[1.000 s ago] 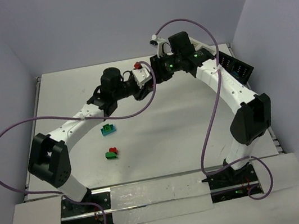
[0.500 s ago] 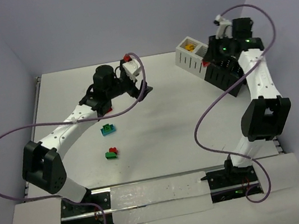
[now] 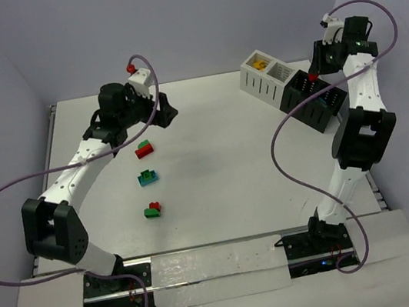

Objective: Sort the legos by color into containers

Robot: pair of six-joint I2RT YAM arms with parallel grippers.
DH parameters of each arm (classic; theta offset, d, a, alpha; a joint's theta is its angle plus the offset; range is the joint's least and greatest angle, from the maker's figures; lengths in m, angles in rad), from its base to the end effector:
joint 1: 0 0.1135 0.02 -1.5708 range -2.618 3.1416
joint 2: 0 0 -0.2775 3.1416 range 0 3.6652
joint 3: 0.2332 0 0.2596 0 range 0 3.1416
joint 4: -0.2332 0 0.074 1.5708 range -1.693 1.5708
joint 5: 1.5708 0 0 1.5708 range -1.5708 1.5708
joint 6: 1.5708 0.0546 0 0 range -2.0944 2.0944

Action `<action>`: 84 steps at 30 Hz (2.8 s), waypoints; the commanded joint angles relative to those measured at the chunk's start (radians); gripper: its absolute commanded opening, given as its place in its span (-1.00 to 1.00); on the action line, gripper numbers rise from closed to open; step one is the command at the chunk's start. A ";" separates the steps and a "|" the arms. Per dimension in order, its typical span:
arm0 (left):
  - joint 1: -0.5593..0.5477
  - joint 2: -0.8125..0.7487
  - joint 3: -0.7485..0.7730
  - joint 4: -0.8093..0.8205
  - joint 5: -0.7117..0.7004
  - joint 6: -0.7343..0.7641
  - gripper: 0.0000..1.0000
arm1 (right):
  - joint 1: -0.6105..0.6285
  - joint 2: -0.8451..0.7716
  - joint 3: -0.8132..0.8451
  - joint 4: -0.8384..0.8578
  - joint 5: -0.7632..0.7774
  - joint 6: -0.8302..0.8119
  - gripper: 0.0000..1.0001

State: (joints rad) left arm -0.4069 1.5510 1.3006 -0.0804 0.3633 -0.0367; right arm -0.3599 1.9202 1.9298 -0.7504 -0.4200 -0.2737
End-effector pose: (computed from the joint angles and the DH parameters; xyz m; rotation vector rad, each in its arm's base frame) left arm 0.3526 -0.1731 0.3459 0.5993 1.8360 -0.6439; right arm 0.4369 -0.1406 0.3531 -0.1131 2.2359 0.1455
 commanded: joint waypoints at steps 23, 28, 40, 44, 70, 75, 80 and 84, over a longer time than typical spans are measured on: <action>0.172 0.057 0.030 -0.287 -0.048 0.277 0.79 | 0.041 0.146 0.155 0.031 -0.066 0.079 0.85; 0.180 0.142 0.095 -0.398 -0.090 0.412 0.76 | 0.062 0.062 0.153 0.032 -0.071 0.084 0.90; 0.190 0.382 0.244 -0.565 -0.158 0.511 0.61 | 0.151 -0.058 0.140 0.026 -0.063 0.083 0.98; 0.214 0.378 0.214 -0.579 -0.137 0.523 0.64 | 0.170 -0.068 0.133 0.020 -0.065 0.081 0.99; 0.238 0.427 0.075 -0.380 -0.038 0.580 0.23 | 0.223 -0.070 0.107 0.014 -0.065 0.070 1.00; 0.238 0.454 0.104 -0.389 -0.028 0.586 0.05 | 0.223 -0.072 0.107 0.013 -0.065 0.068 1.00; 0.238 0.452 0.082 -0.361 -0.032 0.595 0.10 | 0.225 -0.069 0.106 0.010 -0.072 0.070 1.00; 0.238 0.444 0.069 -0.351 -0.026 0.610 -0.02 | 0.229 -0.071 0.103 0.009 -0.072 0.068 1.00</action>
State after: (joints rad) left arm -0.1673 1.9976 1.3674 -0.4806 0.3053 0.5469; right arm -0.1438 1.8843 2.0357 -0.7380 -0.4812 -0.1997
